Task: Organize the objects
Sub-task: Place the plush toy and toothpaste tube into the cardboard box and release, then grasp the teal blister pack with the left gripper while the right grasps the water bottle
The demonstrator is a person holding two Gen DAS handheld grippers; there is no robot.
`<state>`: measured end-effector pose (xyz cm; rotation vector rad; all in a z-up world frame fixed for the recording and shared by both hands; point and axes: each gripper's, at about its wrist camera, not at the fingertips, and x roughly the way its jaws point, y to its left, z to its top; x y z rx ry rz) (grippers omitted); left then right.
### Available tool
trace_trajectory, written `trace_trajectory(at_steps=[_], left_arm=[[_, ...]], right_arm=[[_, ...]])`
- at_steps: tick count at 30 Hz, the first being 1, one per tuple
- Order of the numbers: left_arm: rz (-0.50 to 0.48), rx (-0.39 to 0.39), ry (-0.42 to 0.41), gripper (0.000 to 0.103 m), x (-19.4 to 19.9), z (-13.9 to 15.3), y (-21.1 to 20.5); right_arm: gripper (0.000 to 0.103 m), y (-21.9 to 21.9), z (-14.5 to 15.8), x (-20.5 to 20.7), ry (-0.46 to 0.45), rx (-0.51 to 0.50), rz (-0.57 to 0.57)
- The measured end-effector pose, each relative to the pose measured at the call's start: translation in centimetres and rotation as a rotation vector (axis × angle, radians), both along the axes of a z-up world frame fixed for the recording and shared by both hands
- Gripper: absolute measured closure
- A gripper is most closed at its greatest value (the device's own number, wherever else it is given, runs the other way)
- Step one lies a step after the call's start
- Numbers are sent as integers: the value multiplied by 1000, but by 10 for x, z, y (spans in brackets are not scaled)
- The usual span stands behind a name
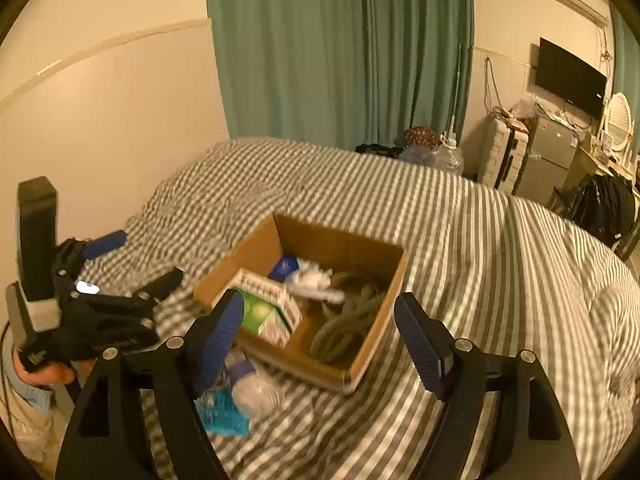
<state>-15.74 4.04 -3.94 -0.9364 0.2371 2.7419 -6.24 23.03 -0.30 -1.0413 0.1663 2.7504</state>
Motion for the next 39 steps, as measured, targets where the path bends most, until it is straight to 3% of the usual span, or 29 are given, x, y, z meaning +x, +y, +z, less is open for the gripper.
trace_trajectory(at_steps=[4, 9, 12, 16, 23, 32, 36, 37, 39], left_arm=[[8, -4, -12, 0, 21, -26, -9], [-39, -34, -116, 0, 40, -81, -3], [-80, -76, -200, 0, 51, -118, 5], [-129, -103, -279, 0, 66, -144, 12], [-205, -143, -318, 0, 70, -158, 26], [-228, -259, -317, 0, 80, -172, 41], [-226, -259, -248, 1, 71, -167, 42], [-236, -261, -227, 3, 69, -167, 42], [-262, -269, -231, 22, 70, -171, 45]], right_arm=[[24, -7, -34, 16, -41, -18, -28], [24, -13, -75, 20, -134, -57, -55], [24, -17, -80, 25, -151, -50, -67], [24, -14, -81, 28, -149, -52, -88], [24, -8, -88, 22, -191, -58, -118], [24, -5, -98, 20, -236, -70, -130], [24, -6, -101, 19, -249, -69, -127], [24, -7, -102, 18, -253, -70, -127], [24, -7, -104, 18, -259, -73, -126]])
